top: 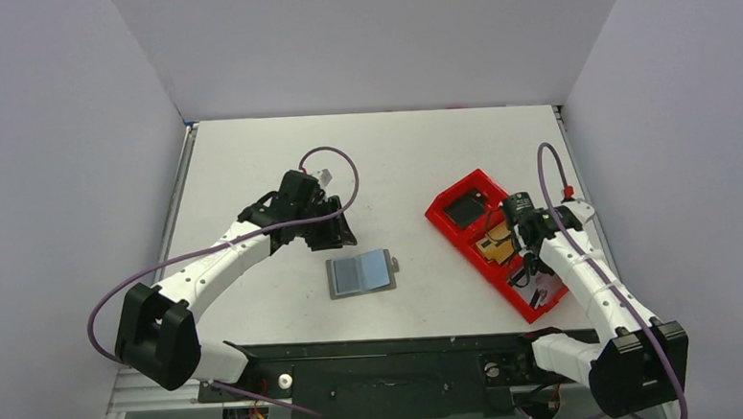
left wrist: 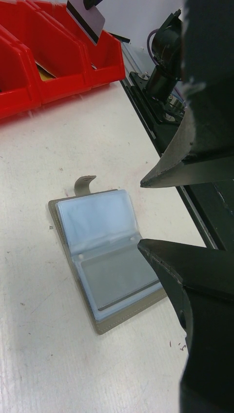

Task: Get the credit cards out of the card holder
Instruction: Place the credit card in the storage box.

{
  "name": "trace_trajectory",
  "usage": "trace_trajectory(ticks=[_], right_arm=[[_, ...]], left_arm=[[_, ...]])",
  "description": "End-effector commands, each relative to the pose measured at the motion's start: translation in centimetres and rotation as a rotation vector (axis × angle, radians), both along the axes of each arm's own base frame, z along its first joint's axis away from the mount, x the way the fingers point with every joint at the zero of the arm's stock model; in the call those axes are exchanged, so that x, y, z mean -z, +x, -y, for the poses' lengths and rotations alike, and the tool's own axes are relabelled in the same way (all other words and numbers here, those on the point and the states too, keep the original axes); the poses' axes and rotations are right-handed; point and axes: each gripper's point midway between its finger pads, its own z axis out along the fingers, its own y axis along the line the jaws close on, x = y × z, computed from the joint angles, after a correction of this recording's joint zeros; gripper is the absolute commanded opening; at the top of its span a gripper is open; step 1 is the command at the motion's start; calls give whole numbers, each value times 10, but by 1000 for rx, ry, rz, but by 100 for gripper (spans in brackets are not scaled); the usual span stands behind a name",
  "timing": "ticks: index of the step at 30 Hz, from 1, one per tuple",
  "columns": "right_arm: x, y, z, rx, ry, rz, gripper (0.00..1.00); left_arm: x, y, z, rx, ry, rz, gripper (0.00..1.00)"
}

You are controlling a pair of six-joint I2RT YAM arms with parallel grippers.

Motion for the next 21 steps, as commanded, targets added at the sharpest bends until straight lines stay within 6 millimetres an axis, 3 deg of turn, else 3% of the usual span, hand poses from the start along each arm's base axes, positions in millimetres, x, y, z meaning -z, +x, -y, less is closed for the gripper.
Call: trace_trajectory(ticks=[1,6,12,17,21], right_arm=[[8,11,6,-7,-35,-11,0],[20,12,7,-9,-26,-41,3],[22,15,5,-27,-8,-38,29],[12,24,-3,-74,43,14,41],[-1,39,-25,-175,129,80,46]], left_arm=[[-18,3,4,20,-29,63,41],[-19,2,3,15,-27,61,41],[-19,2,4,17,-26,58,41],[-19,2,5,18,-22,61,41],[-17,2,4,16,-16,57,41]])
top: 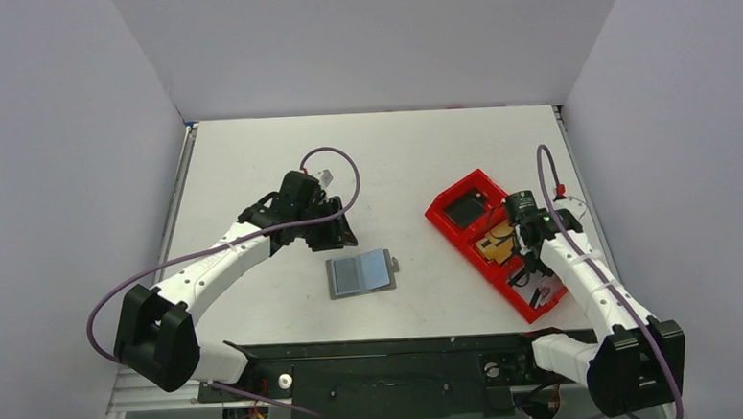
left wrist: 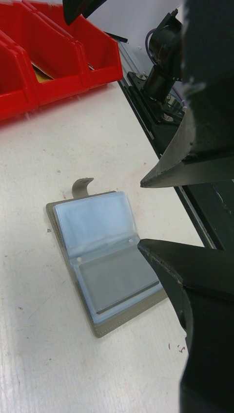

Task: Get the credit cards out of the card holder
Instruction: Place the credit card in the storage box, then remove the credit card from the card holder.

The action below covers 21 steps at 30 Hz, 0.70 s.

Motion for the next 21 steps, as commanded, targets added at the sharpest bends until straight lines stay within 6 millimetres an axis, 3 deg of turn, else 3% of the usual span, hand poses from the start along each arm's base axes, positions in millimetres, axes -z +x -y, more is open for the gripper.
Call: trace_trajectory(ticks=[1,7,10,13,21], right_arm=[[-28,27,-24,-116,96,132,46],[-57,49,-76,-279,169,239,51],[-70,60,-120,-403,230,288,51],[-78,70,-178,-552,322,358,51],[-65,68,-304,-828,487,322,50]], left_arm=[[-13,5,2,5,-9,51,41],[-7,4,-5,-15,19,43,41],[-1,6,-13,-41,48,38,41],[8,6,-25,-74,80,27,41],[28,5,-58,-184,135,-8,40]])
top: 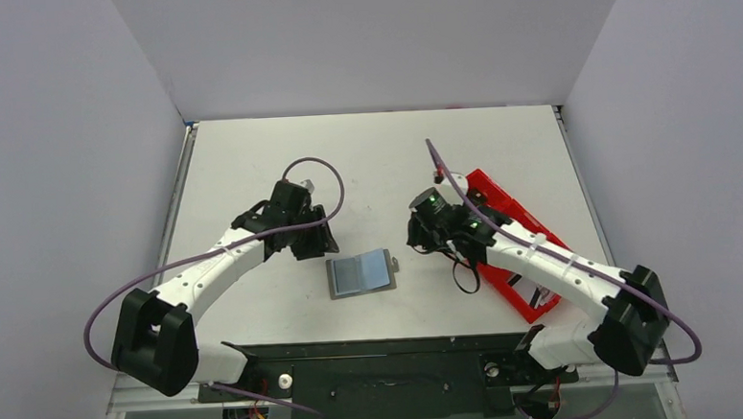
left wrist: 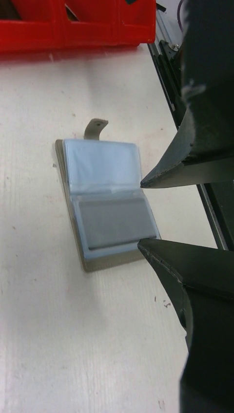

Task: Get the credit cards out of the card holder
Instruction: Remove the credit card from the card holder.

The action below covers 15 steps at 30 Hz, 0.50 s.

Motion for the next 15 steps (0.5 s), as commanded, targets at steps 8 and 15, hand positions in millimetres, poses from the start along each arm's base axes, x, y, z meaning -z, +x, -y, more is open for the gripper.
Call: trace_trajectory(ticks=[8,15], right_arm=[[14,3,-152,-307,134,-15,47],[51,-6,-185,-384,97,-79,44]], left_arm=[[10,-2,-46,-136,60,5,40],[9,-1,-56,-166,63,3,39]])
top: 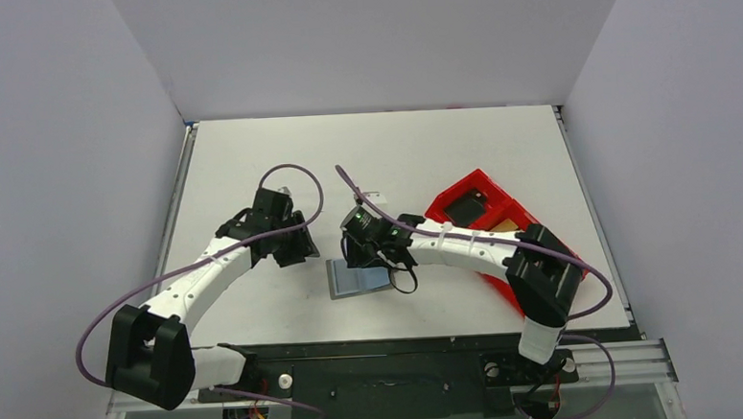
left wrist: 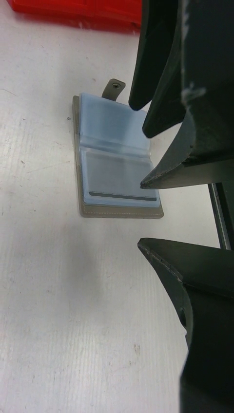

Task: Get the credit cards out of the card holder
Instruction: Remove the credit card from the card holder.

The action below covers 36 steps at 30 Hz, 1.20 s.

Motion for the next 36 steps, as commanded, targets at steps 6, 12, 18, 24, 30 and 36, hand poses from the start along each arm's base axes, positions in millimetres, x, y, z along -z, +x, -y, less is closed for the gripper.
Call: trace_trajectory(ticks=[6,12,18,24,30,36], right_arm=[[16,-2,-43,-84,17,-14,44],[37,-5,-44,-97,-45,-33,44],[57,-8,-40,-106,-99,-53,44],[73,-13,-35,-120,-137,-73,43],[89,-20,-24,-122,-157,-99,30],[102,-26,-12,-114,-123,-125,15]], left_arm=[[-9,5,-6,-29,-6,30,39],[-8,4,-5,-29,-13,24,39],[-6,4,-3,-24,-19,19,39],[-2,3,-1,-19,-28,8,39],[4,1,3,-11,-46,-10,39],[11,-2,10,1,-59,-33,39]])
